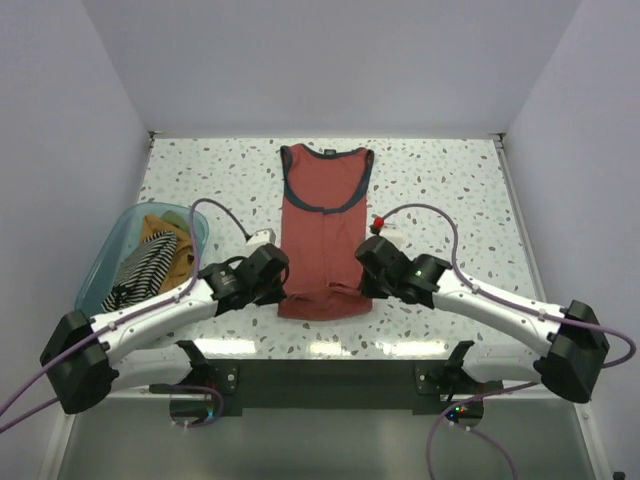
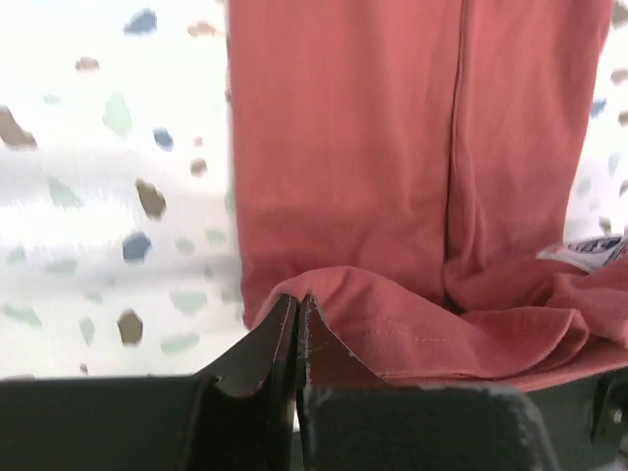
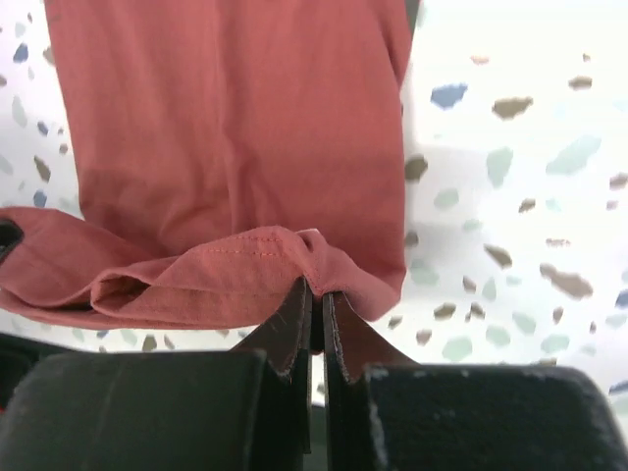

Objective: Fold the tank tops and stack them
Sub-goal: Fold the tank top

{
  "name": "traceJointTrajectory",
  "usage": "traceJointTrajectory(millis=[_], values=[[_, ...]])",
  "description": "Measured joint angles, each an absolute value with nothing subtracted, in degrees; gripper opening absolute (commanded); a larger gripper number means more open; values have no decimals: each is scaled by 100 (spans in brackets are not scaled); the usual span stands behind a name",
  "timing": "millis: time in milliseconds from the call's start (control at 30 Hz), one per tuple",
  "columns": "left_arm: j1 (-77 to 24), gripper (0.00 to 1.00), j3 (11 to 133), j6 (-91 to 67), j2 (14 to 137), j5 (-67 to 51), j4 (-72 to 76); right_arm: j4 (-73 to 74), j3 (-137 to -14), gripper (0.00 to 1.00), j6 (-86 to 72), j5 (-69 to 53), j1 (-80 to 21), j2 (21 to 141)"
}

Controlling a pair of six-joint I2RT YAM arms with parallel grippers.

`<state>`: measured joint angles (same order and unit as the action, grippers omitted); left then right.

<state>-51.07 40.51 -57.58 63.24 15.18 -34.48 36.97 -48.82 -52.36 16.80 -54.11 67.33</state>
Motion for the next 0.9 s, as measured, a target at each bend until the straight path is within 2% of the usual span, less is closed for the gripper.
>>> traceJointTrajectory(millis=[433,767,867,900], values=[[-3481,0,5529,-4615,8547,1474,-2097,2679,-6394,0,-3763,974,-3422,8906],[-2534,0,6630,-4204,9968,1127,-1431,2239,-7795,0,-3448,303,-2668,10556],[-2327,16,6960,-4045,10436,926,-1247,2196,-8141,9,-3441,180,-2541,10962],[-2279,25,7054,-3975,10589,867,-1164,2174,-8215,15,-3441,169,-2502,11067]])
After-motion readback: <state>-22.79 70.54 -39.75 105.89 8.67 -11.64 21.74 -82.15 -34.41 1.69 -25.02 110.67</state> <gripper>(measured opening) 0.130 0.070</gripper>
